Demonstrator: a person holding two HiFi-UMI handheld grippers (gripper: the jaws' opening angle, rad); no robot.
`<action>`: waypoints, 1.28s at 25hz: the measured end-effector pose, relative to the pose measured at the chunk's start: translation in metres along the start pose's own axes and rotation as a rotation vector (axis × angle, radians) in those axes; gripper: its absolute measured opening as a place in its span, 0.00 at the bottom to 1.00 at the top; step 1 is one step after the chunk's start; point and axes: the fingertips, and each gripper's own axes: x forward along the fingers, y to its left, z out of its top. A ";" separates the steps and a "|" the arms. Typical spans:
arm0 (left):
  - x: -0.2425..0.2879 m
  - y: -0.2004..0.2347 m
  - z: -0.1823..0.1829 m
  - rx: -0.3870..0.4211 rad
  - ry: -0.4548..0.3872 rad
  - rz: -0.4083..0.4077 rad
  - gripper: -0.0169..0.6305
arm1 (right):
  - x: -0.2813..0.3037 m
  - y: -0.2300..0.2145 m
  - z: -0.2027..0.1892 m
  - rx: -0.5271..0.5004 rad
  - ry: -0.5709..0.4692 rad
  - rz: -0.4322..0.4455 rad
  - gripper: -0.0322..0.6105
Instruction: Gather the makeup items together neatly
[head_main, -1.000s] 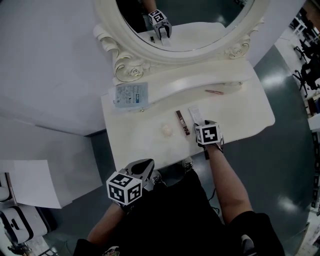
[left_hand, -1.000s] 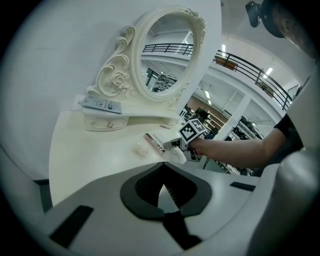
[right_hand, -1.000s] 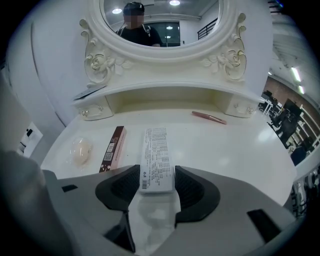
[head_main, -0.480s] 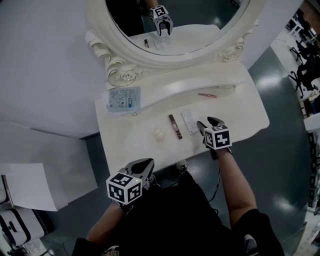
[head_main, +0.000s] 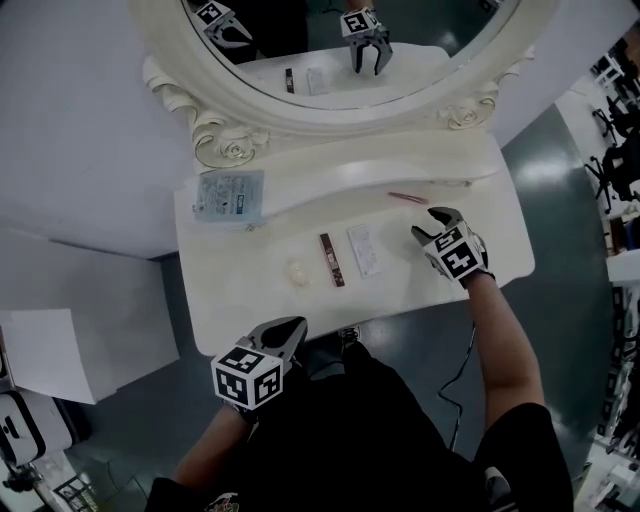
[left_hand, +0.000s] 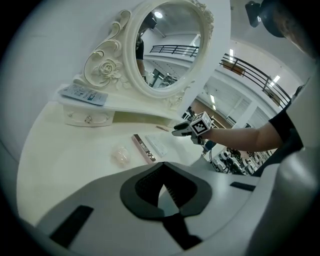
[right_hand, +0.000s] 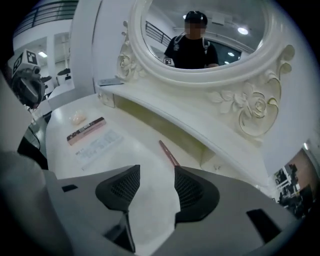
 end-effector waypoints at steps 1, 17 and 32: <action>0.004 -0.002 0.000 -0.009 -0.001 0.009 0.04 | 0.006 -0.007 0.000 -0.028 0.008 0.012 0.41; 0.038 -0.009 0.001 -0.121 -0.022 0.157 0.04 | 0.070 -0.049 -0.007 0.008 -0.006 0.293 0.36; 0.037 -0.013 0.011 -0.071 -0.029 0.122 0.04 | 0.053 -0.026 -0.014 0.148 0.000 0.051 0.16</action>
